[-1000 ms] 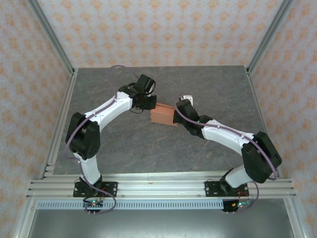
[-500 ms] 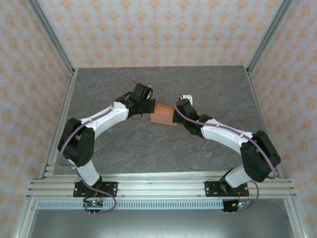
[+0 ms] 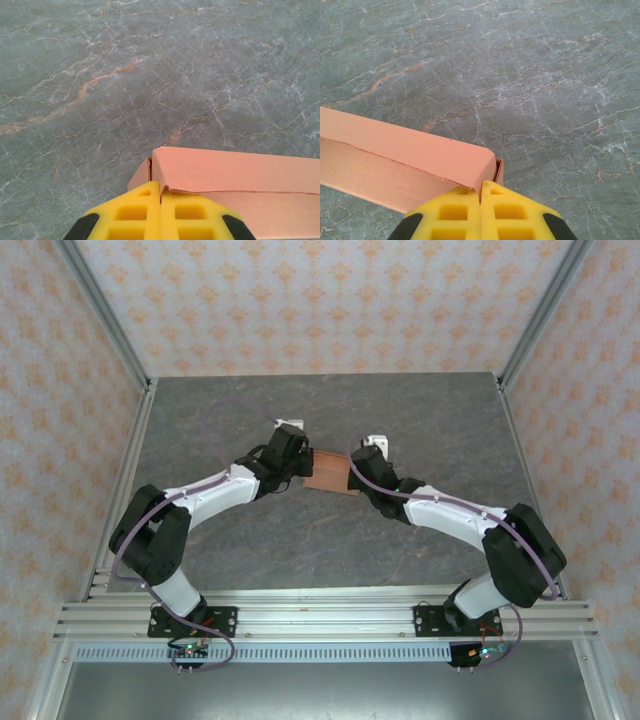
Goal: Fold the paper box
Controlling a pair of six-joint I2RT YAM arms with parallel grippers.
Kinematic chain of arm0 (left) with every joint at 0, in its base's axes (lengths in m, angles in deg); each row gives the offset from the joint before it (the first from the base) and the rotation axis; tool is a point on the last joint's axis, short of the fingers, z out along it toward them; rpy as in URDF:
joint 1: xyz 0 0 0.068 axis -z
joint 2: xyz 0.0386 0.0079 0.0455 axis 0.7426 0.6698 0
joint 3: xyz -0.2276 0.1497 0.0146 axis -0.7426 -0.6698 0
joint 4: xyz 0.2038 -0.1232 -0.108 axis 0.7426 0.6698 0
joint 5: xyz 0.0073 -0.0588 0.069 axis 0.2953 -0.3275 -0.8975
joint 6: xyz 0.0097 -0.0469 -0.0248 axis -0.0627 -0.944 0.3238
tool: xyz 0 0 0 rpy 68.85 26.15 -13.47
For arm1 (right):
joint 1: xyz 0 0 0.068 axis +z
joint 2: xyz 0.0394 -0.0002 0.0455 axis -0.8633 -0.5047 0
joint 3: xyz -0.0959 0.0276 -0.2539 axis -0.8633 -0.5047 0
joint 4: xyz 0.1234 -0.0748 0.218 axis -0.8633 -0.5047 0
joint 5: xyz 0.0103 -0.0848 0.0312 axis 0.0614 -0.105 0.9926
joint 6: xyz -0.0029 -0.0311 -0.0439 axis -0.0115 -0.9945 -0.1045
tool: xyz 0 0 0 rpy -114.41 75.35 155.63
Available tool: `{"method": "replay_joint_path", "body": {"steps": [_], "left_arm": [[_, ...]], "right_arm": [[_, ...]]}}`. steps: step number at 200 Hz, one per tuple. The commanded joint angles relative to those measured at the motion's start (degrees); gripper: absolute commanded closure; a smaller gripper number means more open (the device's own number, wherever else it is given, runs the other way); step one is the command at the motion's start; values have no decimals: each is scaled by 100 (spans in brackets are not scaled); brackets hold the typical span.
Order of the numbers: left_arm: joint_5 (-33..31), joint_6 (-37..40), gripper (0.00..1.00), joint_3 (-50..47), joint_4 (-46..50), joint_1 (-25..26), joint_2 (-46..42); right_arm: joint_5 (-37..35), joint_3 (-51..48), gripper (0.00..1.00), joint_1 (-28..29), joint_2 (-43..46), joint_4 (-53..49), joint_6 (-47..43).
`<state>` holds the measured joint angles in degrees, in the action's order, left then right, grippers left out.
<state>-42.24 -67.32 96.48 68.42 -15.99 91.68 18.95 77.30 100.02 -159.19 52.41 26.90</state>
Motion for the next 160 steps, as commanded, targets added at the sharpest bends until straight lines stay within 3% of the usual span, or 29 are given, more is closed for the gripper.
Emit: {"method": "replay_joint_path", "body": {"steps": [1,85,160], "left_arm": [[-289,17,100,-454,228,107,39],[-746,303,100,-999,-232,236,-46],[-888,450,100,-1006,-185,258,-79]], "right_arm": [[76,-271,100,88,-98,-259,134],[216,-127,96,88,-44,-442,73],[344,148,74,88,32,-737,-42]]}}
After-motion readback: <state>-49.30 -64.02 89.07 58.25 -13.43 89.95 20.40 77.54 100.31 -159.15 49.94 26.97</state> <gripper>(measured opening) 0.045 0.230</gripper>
